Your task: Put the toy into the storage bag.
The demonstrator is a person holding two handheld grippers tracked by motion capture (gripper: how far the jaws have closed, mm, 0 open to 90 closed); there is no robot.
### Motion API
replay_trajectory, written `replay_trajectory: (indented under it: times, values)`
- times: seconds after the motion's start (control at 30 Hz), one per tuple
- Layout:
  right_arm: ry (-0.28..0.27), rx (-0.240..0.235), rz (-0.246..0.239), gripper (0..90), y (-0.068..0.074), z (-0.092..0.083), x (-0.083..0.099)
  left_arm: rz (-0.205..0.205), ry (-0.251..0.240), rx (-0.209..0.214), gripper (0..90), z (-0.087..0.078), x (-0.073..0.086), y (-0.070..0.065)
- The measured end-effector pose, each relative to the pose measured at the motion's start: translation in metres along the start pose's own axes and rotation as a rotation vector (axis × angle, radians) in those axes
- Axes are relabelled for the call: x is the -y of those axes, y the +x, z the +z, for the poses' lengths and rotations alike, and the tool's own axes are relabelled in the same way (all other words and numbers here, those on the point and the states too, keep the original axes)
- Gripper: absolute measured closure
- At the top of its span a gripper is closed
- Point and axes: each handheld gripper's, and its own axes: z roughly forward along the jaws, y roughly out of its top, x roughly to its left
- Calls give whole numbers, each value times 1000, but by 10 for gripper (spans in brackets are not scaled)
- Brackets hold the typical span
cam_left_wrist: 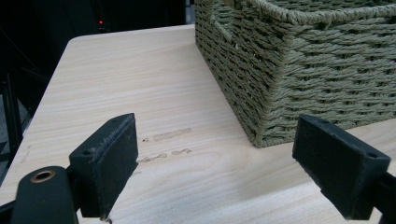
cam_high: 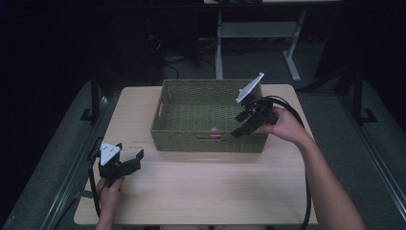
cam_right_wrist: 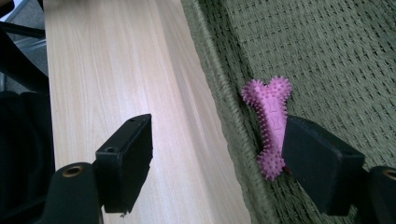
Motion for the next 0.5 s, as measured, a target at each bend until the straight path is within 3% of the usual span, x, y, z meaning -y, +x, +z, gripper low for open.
replay_trajectory:
  times: [0.5]
  values:
    - [-23,7,-19,241,21,0,21,5,3,3,136,0,0,-1]
